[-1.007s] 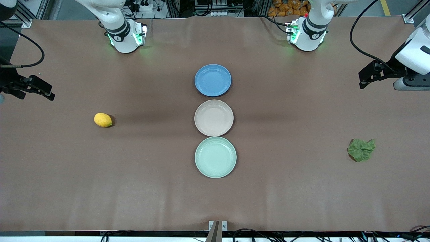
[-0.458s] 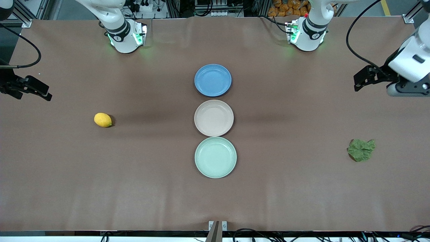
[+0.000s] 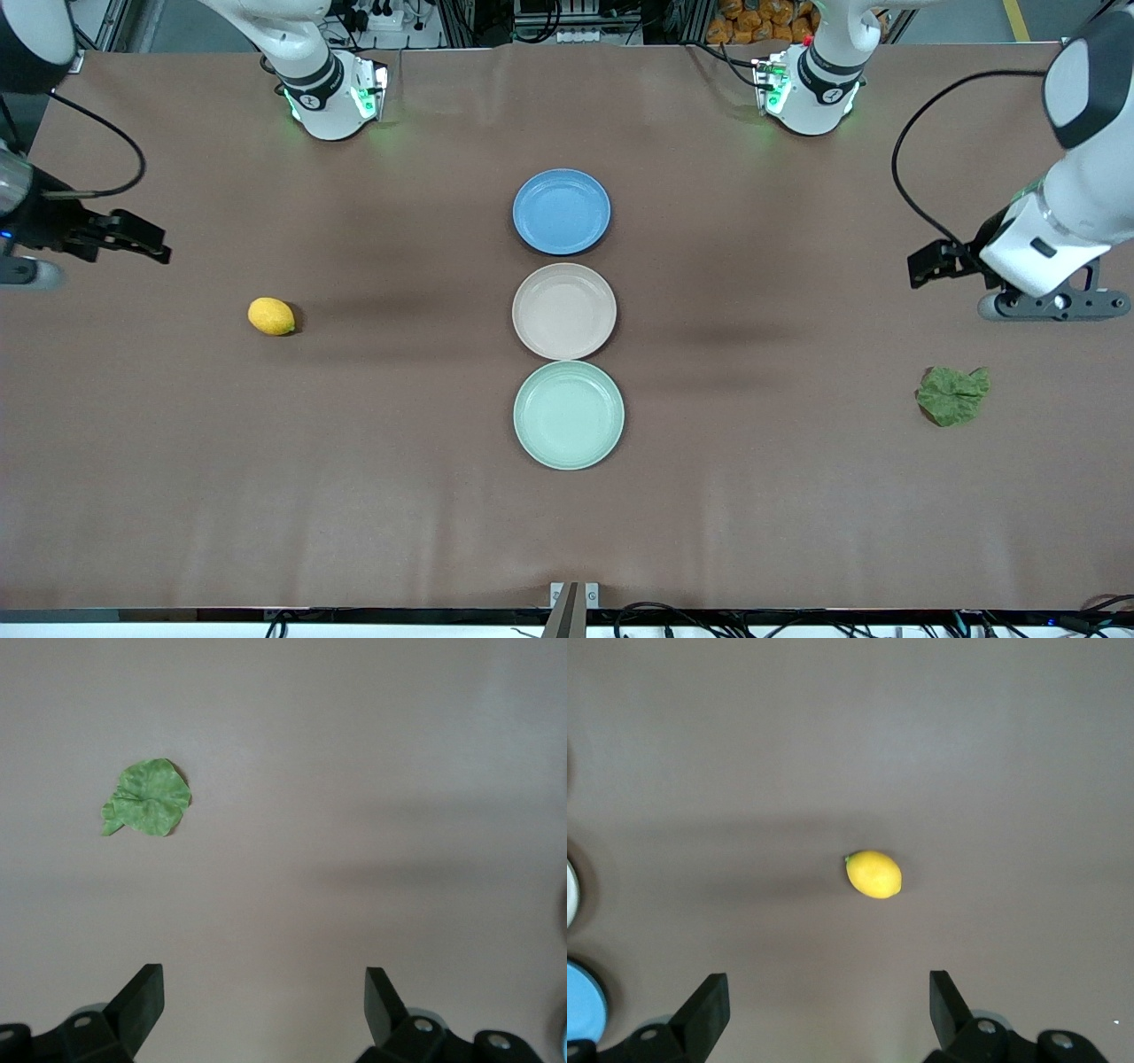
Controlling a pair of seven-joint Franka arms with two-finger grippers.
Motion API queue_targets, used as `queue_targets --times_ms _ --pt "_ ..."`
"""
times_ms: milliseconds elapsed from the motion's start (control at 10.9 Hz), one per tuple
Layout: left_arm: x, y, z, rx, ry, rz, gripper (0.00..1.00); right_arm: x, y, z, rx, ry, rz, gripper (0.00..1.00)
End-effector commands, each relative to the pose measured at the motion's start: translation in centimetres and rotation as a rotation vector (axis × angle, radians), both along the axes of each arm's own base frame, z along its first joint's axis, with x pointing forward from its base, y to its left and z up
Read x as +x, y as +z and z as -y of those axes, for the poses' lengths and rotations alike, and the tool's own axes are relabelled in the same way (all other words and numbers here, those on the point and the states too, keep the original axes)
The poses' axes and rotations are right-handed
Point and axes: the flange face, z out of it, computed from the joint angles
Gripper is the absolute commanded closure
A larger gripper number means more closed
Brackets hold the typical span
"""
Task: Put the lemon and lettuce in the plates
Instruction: 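Move the right gripper toward the lemon while the left gripper approaches the lettuce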
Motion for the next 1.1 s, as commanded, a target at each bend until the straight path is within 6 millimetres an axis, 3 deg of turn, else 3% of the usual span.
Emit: queue_targets --times_ms 0,183,275,366,549,915,1007 --pt "0.1 -5.8 -3.2 -0.002 0.024 0.033 0.0 -1.2 -6.5 0.9 0.024 0.132 -0.092 0.0" --pt "2.2 -11.9 -6.3 0.001 -0.022 0.005 0.0 -1.6 -11.0 3.5 0.073 0.349 -0.117 0.0" --pt "3.0 -14.0 -9.1 0.019 -0.016 0.012 0.0 -2.0 -13.0 5.2 0.089 0.416 -0.11 0.0" --pt "3.6 -16.1 -9.9 0.025 -0.058 0.008 0.0 -2.4 -14.7 6.2 0.091 0.459 -0.089 0.0" --pt "4.7 -19.9 -13.3 0.051 -0.053 0.017 0.0 -3.0 -17.7 6.4 0.084 0.533 -0.05 0.0" --pt "8.2 -27.6 -18.0 0.044 -0.044 0.0 0.0 -4.4 -23.9 5.9 0.064 0.579 0.022 0.0" --pt "8.3 -28.4 -18.0 0.045 -0.057 -0.007 0.0 -4.6 -24.9 5.5 0.065 0.587 0.025 0.0"
